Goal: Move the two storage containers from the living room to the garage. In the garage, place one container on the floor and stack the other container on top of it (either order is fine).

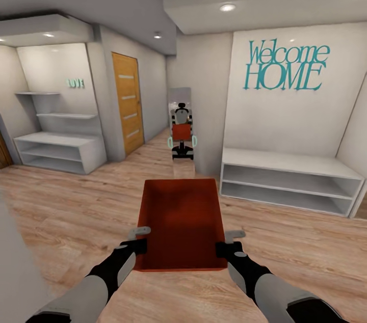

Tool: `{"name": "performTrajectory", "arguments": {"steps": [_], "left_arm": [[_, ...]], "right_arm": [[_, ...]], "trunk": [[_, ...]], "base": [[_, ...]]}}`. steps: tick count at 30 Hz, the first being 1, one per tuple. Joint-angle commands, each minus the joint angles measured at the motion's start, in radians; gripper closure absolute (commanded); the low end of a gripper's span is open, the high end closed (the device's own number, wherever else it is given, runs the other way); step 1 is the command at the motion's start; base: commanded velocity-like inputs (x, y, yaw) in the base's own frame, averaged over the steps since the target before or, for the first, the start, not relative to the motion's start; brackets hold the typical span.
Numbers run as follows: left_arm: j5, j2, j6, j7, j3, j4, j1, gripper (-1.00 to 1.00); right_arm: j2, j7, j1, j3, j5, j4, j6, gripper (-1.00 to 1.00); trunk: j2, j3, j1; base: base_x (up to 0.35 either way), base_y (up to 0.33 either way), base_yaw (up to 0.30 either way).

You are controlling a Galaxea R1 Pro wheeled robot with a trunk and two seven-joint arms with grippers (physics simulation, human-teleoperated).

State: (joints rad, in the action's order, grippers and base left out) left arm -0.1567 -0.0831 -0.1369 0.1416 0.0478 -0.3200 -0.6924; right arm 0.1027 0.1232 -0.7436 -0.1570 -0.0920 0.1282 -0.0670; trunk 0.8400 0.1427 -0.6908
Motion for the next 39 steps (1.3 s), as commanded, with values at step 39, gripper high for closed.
{"name": "performTrajectory", "arguments": {"steps": [39], "left_arm": [[0.016,0.009,0.003,0.016,-0.021,-0.039,-0.001,1.0]], "right_arm": [[-0.009,0.005,0.0,0.01,-0.014,-0.004,-0.004,1.0]], "trunk": [[0.001,0.002,-0.001]], "base": [[0.323,0.0,0.081]]}}
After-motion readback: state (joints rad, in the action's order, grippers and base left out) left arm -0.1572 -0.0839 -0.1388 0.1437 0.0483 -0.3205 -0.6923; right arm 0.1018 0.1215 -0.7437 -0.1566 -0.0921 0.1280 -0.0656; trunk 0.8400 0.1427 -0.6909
